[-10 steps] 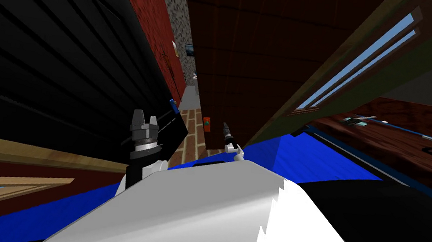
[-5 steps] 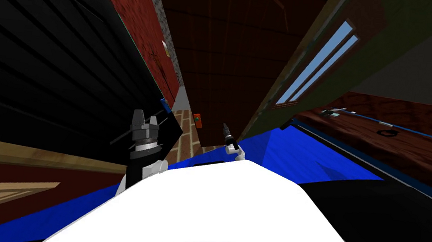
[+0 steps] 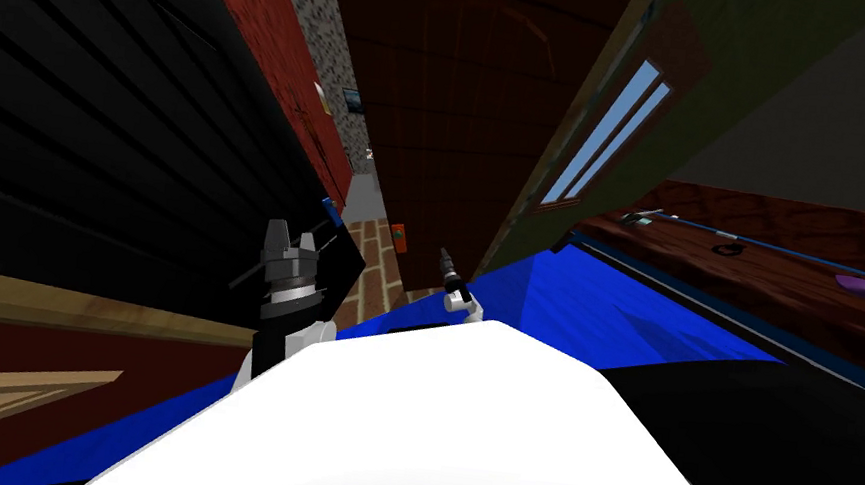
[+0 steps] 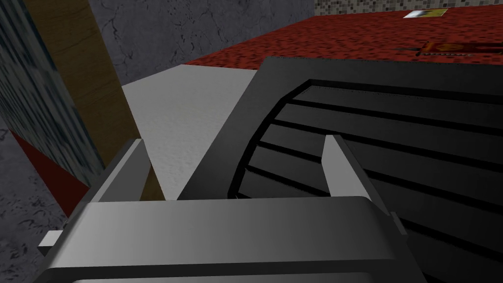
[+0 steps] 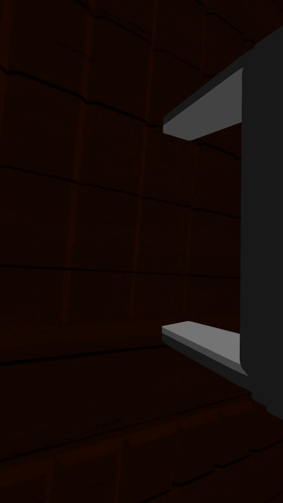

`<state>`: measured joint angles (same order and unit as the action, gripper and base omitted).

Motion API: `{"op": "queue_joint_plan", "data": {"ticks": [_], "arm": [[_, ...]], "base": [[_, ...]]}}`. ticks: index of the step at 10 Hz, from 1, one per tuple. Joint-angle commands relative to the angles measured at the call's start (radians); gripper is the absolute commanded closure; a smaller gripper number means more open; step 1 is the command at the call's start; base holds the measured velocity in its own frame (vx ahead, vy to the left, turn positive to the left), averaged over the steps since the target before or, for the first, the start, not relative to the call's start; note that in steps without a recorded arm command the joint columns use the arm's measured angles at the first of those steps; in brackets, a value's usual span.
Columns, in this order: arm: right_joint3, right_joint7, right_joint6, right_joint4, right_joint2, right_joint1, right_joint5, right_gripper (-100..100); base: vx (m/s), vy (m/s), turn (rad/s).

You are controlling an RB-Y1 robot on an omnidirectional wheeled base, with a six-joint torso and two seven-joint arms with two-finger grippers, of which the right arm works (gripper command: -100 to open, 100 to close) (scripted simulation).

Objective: Push the door open

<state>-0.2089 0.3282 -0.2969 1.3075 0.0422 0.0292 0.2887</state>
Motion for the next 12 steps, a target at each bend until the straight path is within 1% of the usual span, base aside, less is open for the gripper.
{"op": "queue_joint_plan", "data": {"ticks": [1, 4, 6, 7, 10, 11, 12], "arm": [[-0.004, 0.003, 0.002, 0.000, -0.018, -0.002, 0.004, -100], [-0.010, 0.007, 0.002, 0.003, -0.050, 0.001, 0.009, -100], [-0.013, 0.009, 0.002, 0.004, -0.067, 0.002, 0.011, -100], [-0.014, 0.009, 0.002, 0.004, -0.072, 0.002, 0.012, -100], [-0.015, 0.010, 0.002, 0.005, -0.085, 0.003, 0.013, -100], [-0.015, 0.011, 0.003, 0.006, -0.083, 0.003, 0.012, -100], [0.001, 0.021, 0.002, 0.007, -0.067, 0.003, 0.022, -100]], "base": [[-0.001, 0.206, -0.049], [0.001, 0.210, -0.036], [0.007, 0.201, -0.027], [0.021, 0.219, -0.018], [-0.012, 0.172, 0.005], [-0.015, 0.075, -0.006], [0.026, -0.122, 0.142]]}}
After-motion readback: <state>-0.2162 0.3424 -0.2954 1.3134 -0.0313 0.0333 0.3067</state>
